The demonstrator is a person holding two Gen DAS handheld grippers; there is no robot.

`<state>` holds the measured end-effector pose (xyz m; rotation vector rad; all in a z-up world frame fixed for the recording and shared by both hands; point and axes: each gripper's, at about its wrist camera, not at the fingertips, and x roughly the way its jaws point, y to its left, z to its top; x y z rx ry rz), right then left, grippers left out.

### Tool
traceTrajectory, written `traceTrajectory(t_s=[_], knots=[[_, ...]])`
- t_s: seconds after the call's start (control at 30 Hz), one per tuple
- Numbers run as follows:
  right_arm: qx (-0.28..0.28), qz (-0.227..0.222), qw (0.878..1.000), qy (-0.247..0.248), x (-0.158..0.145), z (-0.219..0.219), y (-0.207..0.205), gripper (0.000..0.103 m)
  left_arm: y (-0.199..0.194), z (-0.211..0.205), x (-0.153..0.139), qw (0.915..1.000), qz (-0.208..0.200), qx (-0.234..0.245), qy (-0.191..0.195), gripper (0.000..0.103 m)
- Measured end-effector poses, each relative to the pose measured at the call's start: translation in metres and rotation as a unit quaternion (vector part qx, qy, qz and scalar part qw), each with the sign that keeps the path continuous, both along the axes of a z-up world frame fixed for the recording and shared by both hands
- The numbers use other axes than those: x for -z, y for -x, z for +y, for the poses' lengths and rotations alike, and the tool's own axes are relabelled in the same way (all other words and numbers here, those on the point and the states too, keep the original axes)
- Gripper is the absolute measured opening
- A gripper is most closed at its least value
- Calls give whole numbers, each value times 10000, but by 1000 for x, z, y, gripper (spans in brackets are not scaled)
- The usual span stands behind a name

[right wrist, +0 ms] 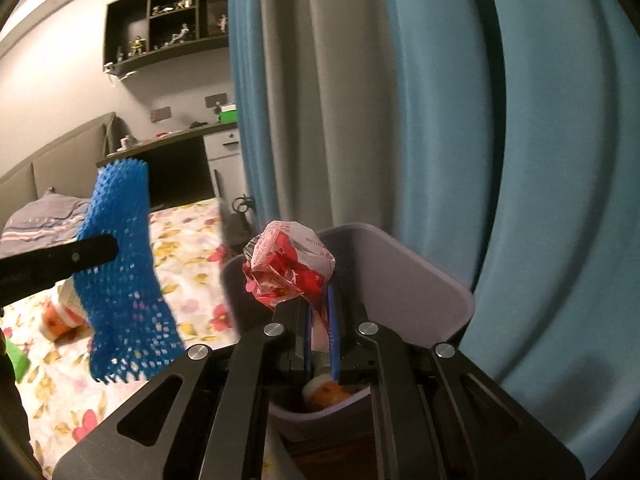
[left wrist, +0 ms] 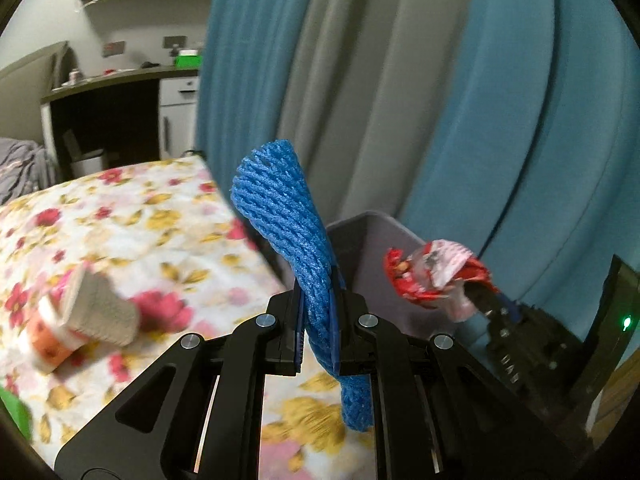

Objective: Collect trash
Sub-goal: 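Carry the blue net sleeve and red wrapper over the grey bin, then open both grippers to drop the net sleeve and wrapper into the bin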

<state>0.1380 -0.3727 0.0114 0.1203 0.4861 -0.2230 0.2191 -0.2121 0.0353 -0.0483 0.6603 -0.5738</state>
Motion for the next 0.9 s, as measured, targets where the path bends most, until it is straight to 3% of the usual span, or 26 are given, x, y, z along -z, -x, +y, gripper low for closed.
traceTrajectory(t_s=[0.33,0.67,0.9], knots=[[196,154,9997,-73,11,-24,-9,8,-26,-55,13,9996,95,248,14,9],[221,279,9992,-177,19,-35,-17,8,-44,-82,38,9978,493,423,-132,9],[218,340,9989,-229,23,-38,-25,8,-56,-86,48,9963,695,509,-30,10]])
